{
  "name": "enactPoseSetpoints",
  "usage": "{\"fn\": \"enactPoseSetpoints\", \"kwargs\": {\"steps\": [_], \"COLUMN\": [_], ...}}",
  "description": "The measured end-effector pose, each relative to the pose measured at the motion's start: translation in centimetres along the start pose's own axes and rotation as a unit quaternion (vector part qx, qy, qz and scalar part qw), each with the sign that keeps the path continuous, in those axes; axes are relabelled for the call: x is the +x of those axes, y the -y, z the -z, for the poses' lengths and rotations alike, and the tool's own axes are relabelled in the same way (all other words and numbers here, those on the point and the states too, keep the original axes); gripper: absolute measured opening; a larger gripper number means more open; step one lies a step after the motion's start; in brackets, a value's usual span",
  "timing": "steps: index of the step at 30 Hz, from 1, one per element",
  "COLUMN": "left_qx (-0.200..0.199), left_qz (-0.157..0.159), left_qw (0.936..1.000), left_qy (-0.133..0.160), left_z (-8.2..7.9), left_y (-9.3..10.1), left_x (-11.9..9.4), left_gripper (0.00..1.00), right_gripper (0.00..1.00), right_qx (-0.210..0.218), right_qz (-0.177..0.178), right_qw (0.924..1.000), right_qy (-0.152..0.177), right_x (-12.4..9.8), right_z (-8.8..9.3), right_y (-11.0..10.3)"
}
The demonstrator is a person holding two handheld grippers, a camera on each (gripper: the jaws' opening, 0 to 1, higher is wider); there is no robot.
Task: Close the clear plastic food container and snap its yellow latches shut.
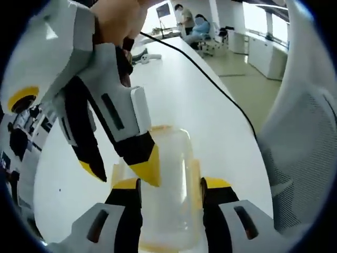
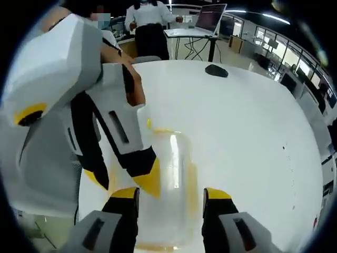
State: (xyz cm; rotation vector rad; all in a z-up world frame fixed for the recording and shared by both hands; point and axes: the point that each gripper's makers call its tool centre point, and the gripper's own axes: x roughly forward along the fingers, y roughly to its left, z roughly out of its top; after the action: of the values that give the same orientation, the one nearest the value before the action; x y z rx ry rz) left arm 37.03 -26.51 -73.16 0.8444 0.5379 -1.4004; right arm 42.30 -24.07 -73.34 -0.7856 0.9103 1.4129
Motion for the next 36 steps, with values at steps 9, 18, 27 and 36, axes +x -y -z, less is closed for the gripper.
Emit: {"fn": "enactPoseSetpoints", "kwargs": {"steps": [9, 18, 27, 36], "left_qx": [0.015, 0.016, 0.013, 0.007], "left_qz": [-0.003, -0.004, -0.005, -0.008], "left_qw": [0.9999, 0.9999, 0.9999, 0.9999], "left_qy": [-0.005, -0.005, 0.003, 0.010], "left_z": [0.1, 0.2, 0.3, 0.3], "left_y": [-0.1, -0.1, -0.3, -0.4], "left_x": [0.0, 0.1, 0.0, 0.0], "left_gripper": [0.43, 0.42, 0.42, 0.43], "right_gripper": [0.44, 0.45, 0.46, 0.44], "right_qx": [0.011, 0.012, 0.023, 0.029], "right_qz": [-0.048, -0.087, -0.122, -0.155], "right_qw": [0.9983, 0.9951, 0.9902, 0.9835], "right_qy": [-0.033, -0.045, -0.065, -0.089], "right_x": [0.4, 0.7, 1.0, 1.1], "right_z": [0.2, 0.5, 0.6, 0.7], "right_y": [-0.1, -0.3, -0.6, -0.8]}}
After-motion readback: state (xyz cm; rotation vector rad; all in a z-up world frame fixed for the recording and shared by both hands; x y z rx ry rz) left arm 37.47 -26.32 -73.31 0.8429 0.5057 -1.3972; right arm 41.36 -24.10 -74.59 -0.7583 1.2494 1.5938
